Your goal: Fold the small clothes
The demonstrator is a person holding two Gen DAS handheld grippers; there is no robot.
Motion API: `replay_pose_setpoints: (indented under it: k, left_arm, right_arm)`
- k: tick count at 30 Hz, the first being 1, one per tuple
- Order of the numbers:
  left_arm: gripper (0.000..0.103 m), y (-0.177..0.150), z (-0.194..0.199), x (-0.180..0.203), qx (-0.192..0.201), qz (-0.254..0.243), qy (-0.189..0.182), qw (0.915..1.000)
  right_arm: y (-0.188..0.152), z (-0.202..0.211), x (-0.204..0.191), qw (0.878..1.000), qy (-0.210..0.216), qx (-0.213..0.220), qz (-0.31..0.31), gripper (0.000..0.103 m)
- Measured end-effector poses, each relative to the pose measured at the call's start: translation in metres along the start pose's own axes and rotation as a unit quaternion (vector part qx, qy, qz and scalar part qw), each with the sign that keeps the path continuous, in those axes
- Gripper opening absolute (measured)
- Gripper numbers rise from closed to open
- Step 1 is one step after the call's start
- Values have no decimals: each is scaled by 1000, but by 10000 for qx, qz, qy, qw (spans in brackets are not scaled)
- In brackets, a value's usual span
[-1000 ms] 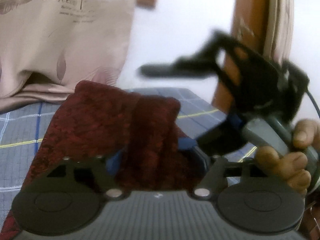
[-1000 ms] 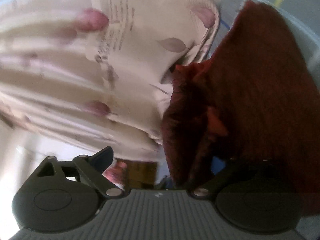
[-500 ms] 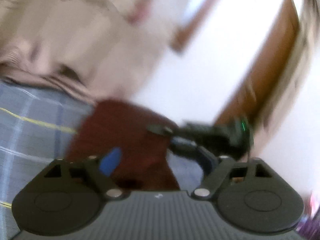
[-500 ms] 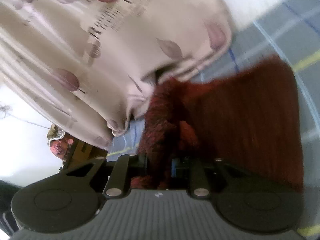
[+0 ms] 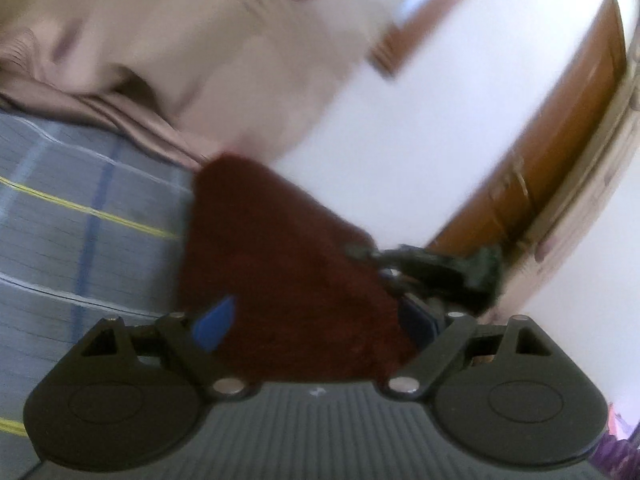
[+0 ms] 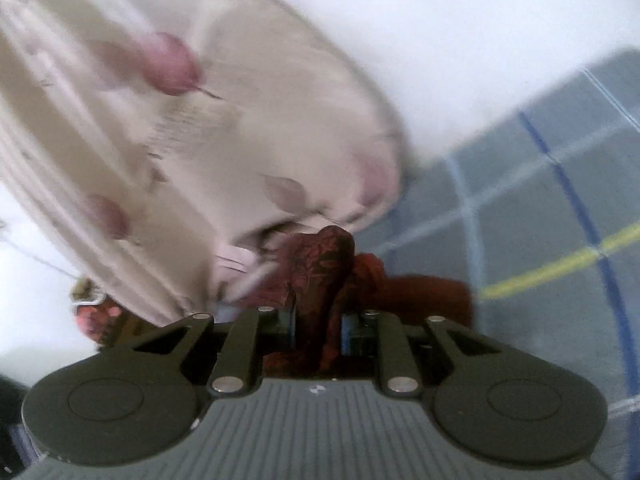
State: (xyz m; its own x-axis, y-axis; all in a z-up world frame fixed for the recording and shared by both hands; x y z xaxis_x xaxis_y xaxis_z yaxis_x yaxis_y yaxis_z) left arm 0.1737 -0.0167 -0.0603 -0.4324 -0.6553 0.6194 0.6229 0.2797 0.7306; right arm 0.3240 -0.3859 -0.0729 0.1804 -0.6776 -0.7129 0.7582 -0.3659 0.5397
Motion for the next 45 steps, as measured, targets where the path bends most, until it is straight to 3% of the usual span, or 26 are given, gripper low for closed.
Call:
replay_pose_setpoints:
  k: [5,10,13,15,16,18,20,25,28,31,32,35,38,40,43,45]
  left_arm:
    - [89,-10,-32,20,-168,-587,-4,9981]
    - [90,-21,-47,20,-322,-763,15,9966]
    - [91,-35,-56,20,-572,-863,90,9946]
    - [91,-44,-62,26,-719,-1209,206,9898]
    - [91,-47,-64,29,-761,-1385,276,9871]
    - [92,-51,-65,33,-771,-1579,333,9839]
    - [92,-52,-64,32,-756,-1562,324,9843]
    - [96,-57,-65,34,-734,-1683,340,9824]
    - [98,-59,-66,36,-686,-1754,374,9814]
    - [98,-61,-59,36,-618,-1772,398,9814]
    - [98,-61,-54,37,-636,-1755,400,9816]
    - [98,-56,-29,32,-417,-1574,388,9859]
    - [98,-50,-4,11,-104,-1029,530,9932]
    - [98,-50,-1,-7,-262,-635,565,9960]
    - [98,-58,-7,-26,-552,-418,916,9934]
    - [98,-64,-8,-37,-662,-108,838,9942]
  right_arm:
    - [-27,-14,41,9987,273,-76,-421,25]
    - [-33,-15,41,9964,685,208,-456,25]
    - [-28,-21,35,9981,504,293,-195,35]
    - [-29,-23,34,9989,379,226,-132,59]
    - [-29,-21,36,9989,329,261,-191,63]
    - [-30,-7,37,9979,293,474,-324,79]
    - [-33,20,31,9960,81,859,-231,83]
    - [-59,78,-3,9918,303,1155,459,82]
    - [-85,92,-34,9874,610,945,1117,75]
    - [-110,82,-51,9799,127,619,1891,60]
    - [-115,74,-49,9780,-98,463,2034,50]
    - [-131,53,-43,9580,-1147,128,2626,47]
    - [-134,53,-34,9601,-1204,221,2516,46]
    - [-131,52,-35,9575,-1329,379,2530,50]
    - [-131,51,-40,9617,-1086,486,2468,50]
    - [-136,41,-44,9497,-1374,371,2790,51]
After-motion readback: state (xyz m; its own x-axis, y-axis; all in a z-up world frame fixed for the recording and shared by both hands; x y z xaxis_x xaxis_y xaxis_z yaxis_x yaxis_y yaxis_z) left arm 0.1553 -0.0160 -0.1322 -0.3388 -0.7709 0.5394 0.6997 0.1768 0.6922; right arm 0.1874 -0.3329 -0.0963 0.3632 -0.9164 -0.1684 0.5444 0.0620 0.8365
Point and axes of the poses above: each gripper's, at about its wrist camera, not at the fingertips, and z roughly against the way its jaws point, x to its right, y to its top, the point moved 1 cm from there along -z, roughly the way its jaws point, and after that the axes turned 7 degrees about -y, right-handed, at the moved point
